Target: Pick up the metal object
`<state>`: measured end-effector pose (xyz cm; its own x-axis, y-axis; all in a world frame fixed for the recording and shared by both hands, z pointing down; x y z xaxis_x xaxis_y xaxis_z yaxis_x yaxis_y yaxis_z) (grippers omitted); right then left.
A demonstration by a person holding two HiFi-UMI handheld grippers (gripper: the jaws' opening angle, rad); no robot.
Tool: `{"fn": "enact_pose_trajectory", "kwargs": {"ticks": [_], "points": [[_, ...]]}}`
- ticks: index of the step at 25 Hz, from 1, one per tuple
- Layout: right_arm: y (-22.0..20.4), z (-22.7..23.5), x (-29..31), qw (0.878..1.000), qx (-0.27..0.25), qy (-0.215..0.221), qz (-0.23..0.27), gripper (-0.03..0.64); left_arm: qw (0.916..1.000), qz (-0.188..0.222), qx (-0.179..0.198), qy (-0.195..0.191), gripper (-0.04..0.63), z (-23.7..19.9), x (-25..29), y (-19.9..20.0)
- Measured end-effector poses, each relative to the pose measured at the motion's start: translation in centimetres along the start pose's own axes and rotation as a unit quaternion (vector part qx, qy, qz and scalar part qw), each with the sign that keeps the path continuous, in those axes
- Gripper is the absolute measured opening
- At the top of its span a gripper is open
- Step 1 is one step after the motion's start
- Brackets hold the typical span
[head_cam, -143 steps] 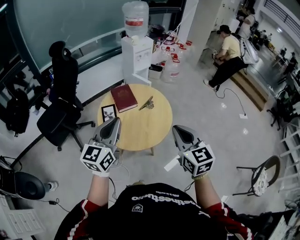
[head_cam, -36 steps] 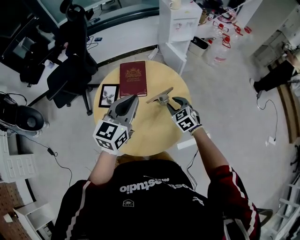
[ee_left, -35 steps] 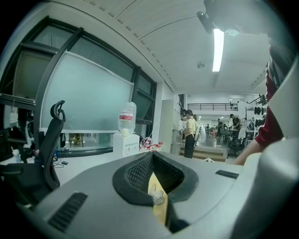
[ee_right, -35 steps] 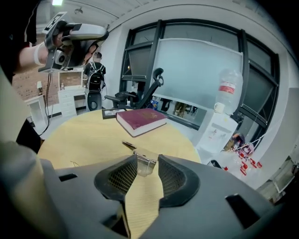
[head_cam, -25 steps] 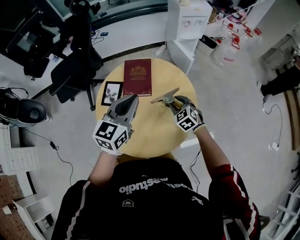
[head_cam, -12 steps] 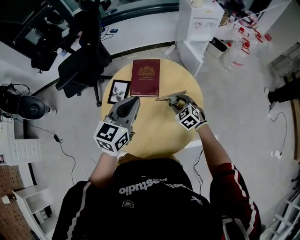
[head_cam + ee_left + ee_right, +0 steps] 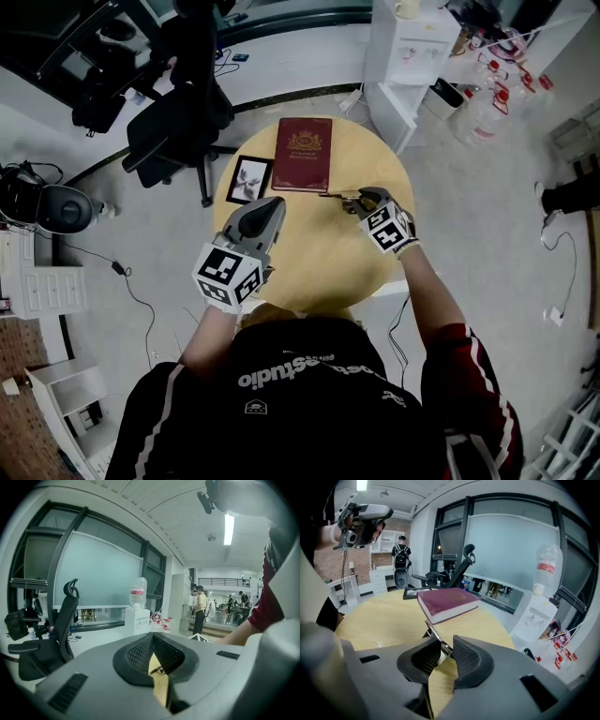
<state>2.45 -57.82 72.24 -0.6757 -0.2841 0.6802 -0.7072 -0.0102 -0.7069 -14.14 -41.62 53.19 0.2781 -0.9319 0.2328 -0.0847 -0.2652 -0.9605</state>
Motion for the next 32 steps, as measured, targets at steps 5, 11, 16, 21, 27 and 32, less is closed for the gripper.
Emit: {"fn": "enact_pose_trajectory", "kwargs": {"ticks": [5, 11, 16, 21, 27, 32], "points": [[0.6, -0.4, -0.6, 1.000, 0.012, 0.007, -0.016, 0.063, 1.0000, 0.002, -0.004, 0.008, 0.017, -0.2, -1.6, 1.5], [0.9, -1.8, -1.2, 0.999, 0.031, 0.019, -0.035, 0.045, 0.9999, -0.001, -0.010, 0.011, 0.017, -0.4, -3.5, 2.8], [0.8, -2.8, -2.1, 0.998, 0.048, 0.001, -0.034, 0.041, 0.9999, 0.004, -0.011, 0.009, 0.017, -0.5, -5.2, 3.0], [0.9, -4.3, -3.9, 0.996, 0.075, -0.014, -0.042, 0.040, 0.9998, 0.009, -0.016, 0.000, 0.017, -0.5, -7.2, 2.9], [1.8, -6.0, -7.2, 0.993, 0.096, -0.048, -0.042, 0.040, 0.9993, 0.027, -0.019, -0.018, 0.017, -0.8, -8.9, 3.6], [2.2, -7.7, -10.4, 0.990, 0.108, -0.084, -0.039, 0.040, 0.9982, 0.043, -0.018, -0.039, 0.017, -0.7, -10.1, 4.2]]}}
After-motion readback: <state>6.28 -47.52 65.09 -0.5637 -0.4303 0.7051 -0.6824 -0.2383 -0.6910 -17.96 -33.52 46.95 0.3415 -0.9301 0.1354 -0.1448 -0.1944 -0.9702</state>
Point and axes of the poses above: the fingertips, and each gripper's own axes: x forward along the fingers, z to its right, y out of its top, the point moved 6 cm from there along -x, backward along the fingers, and after that the axes turned 3 degrees about -x, right-handed, at the moved point
